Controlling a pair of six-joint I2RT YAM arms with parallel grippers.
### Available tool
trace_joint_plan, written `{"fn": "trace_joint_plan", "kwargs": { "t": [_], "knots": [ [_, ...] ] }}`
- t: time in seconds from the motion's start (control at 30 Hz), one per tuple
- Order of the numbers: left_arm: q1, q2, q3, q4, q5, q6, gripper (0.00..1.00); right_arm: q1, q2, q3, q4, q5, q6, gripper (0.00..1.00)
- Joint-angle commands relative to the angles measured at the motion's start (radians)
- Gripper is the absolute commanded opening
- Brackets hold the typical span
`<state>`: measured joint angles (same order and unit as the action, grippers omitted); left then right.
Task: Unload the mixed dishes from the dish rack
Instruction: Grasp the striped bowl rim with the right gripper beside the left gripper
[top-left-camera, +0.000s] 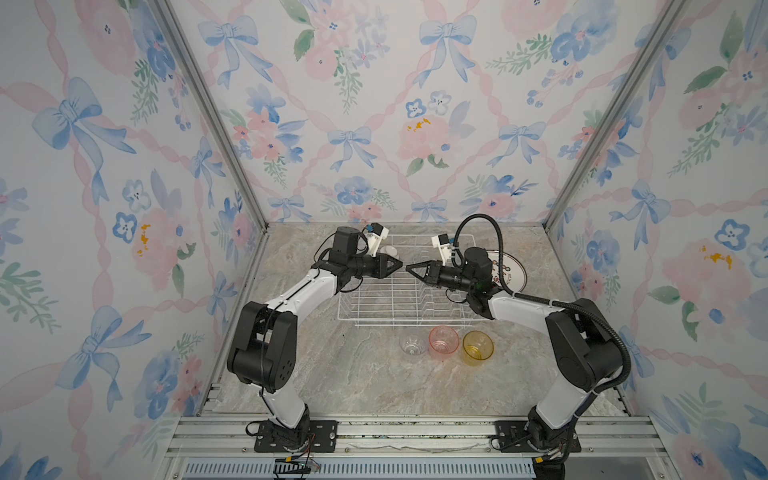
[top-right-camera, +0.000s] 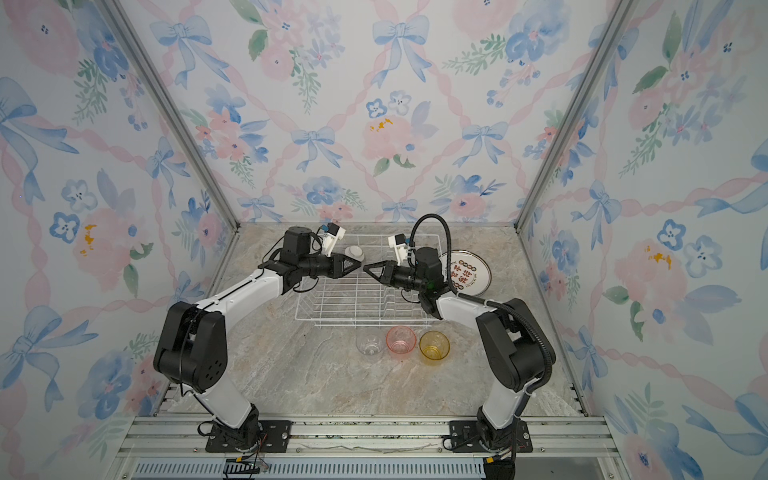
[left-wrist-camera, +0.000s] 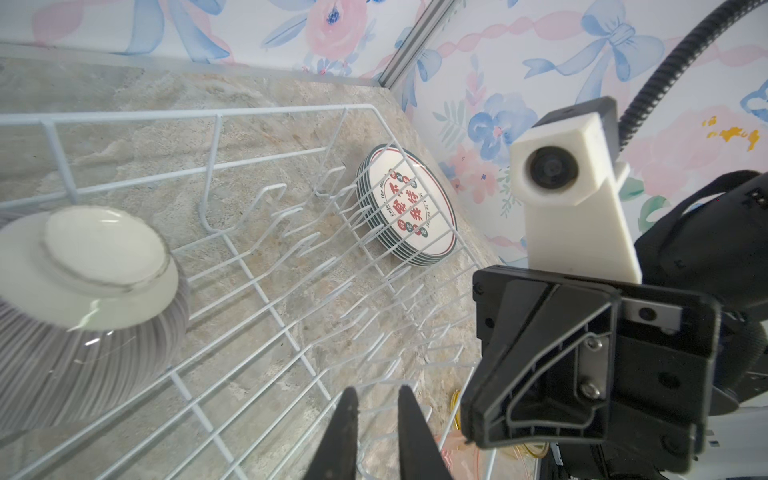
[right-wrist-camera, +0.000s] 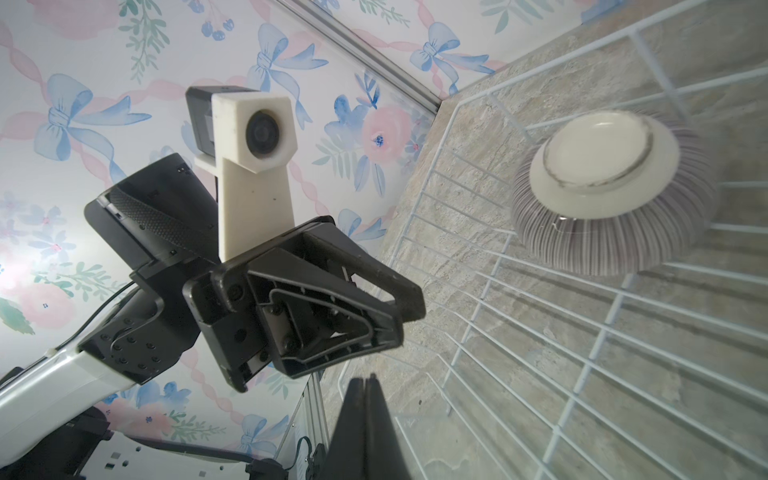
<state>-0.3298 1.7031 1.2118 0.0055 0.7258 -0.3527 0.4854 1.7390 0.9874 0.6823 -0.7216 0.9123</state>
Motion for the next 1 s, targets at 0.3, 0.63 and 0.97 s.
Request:
{"fn": "trace_joint_plan", "kwargs": {
  "t": [0.3,0.63,0.97],
  "knots": [
    [-0.003,-0.04,-0.017,-0.033,-0.084,0.042,0.4,0.028,-0.055,0.129,-0.389,0.065,-0.246,0.0],
    [-0.006,-0.071,-0.006,-0.084,-0.212,0.097,0.81,0.032,-0.074,0.166,-0.52,0.103,-0.341,0.06],
    [-0.018,-0.017,0.063,-0.153,-0.461,0.154,0.98,0.032,-0.045,0.248,-0.654,0.142,-0.429,0.14]
  ]
}}
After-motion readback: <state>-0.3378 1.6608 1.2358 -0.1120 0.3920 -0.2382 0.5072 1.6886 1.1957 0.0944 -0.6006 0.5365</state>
